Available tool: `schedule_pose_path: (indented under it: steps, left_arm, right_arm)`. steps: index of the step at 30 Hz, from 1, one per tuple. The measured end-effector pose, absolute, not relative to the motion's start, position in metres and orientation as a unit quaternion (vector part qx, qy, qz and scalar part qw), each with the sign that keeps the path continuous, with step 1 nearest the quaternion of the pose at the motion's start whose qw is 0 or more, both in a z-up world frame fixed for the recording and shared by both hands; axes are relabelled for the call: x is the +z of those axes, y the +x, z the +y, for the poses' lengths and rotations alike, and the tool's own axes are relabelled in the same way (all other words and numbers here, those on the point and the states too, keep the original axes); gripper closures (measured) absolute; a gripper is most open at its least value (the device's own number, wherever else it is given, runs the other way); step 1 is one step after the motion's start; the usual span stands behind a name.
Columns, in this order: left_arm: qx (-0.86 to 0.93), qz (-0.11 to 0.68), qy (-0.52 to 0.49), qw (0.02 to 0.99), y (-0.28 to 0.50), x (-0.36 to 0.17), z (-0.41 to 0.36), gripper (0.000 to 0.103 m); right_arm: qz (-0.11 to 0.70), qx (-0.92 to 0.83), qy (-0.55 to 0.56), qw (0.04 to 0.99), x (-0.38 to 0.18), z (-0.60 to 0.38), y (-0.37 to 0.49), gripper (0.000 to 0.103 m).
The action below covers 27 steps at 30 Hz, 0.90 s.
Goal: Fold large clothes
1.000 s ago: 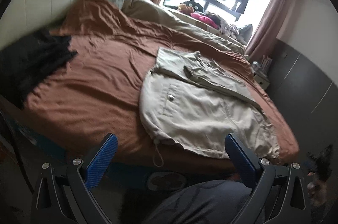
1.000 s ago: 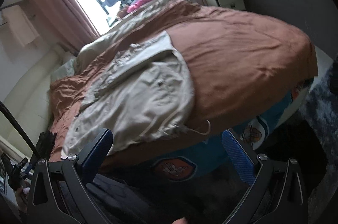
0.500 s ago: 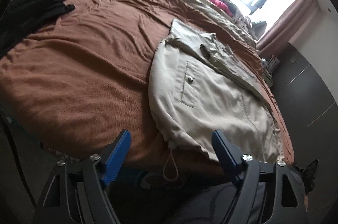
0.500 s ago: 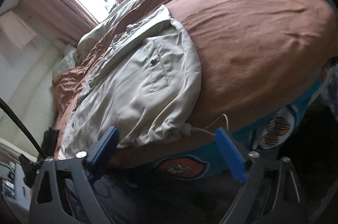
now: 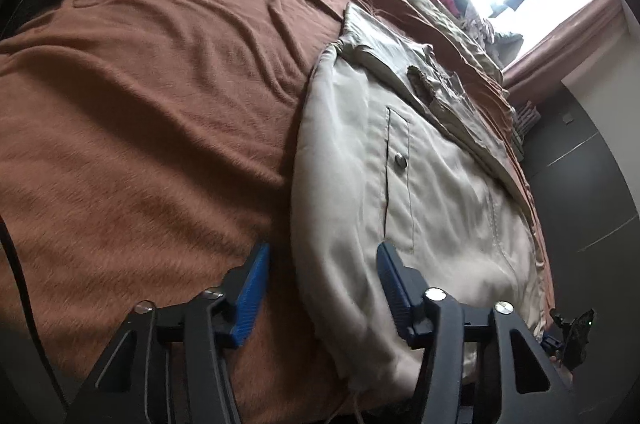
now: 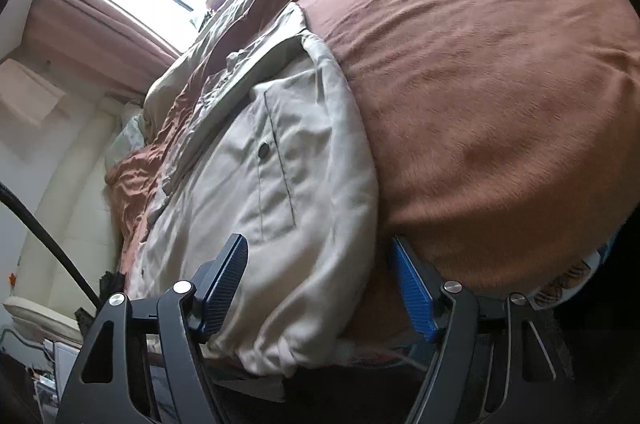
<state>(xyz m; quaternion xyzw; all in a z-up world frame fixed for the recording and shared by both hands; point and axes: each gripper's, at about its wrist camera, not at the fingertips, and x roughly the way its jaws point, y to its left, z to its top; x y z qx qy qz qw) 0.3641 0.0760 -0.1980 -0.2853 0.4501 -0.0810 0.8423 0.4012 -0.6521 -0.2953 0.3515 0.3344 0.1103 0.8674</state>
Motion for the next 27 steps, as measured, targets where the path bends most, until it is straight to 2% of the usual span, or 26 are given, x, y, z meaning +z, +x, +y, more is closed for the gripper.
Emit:
schedule_pose_path:
  steps: [1,3,18,19,20,22,23,27]
  left_arm:
    - [-0.088,0.453,-0.29,0.838,0.368,-0.2,0.075,0.056]
    - [-0.097,0.458,-0.297,0.832,0.373,-0.204,0.072,0.056]
    - [-0.165,0.466,-0.351,0.796,0.354,-0.21,0.054,0.059]
    - [-0.161,0.468,-0.341,0.799,0.355,-0.21,0.051,0.062]
    - [-0.153,0.468,-0.337,0.802,0.355,-0.21,0.05,0.071]
    - [-0.14,0.467,-0.357,0.797,0.356,-0.212,0.057,0.083]
    - [-0.138,0.463,-0.375,0.791,0.355,-0.214,0.062,0.087]
    - [-0.137,0.443,-0.391,0.795,0.348,-0.205,0.069,0.091]
  right_arm:
    - [0.335,0.116,0.355,0.865,-0.296,-0.652,0.406,0.034]
    - [0.342,0.121,0.36,0.86,-0.303,-0.653,0.415,0.04]
    - [0.33,0.237,0.423,0.81,-0.338,-0.64,0.403,0.04]
    - [0.327,0.231,0.422,0.813,-0.338,-0.64,0.403,0.042]
    - [0.325,0.224,0.426,0.814,-0.339,-0.641,0.404,0.058]
    - [0.321,0.21,0.456,0.803,-0.348,-0.653,0.407,0.074]
    - [0.314,0.213,0.477,0.793,-0.353,-0.656,0.408,0.075]
    - [0.298,0.205,0.51,0.781,-0.363,-0.665,0.407,0.084]
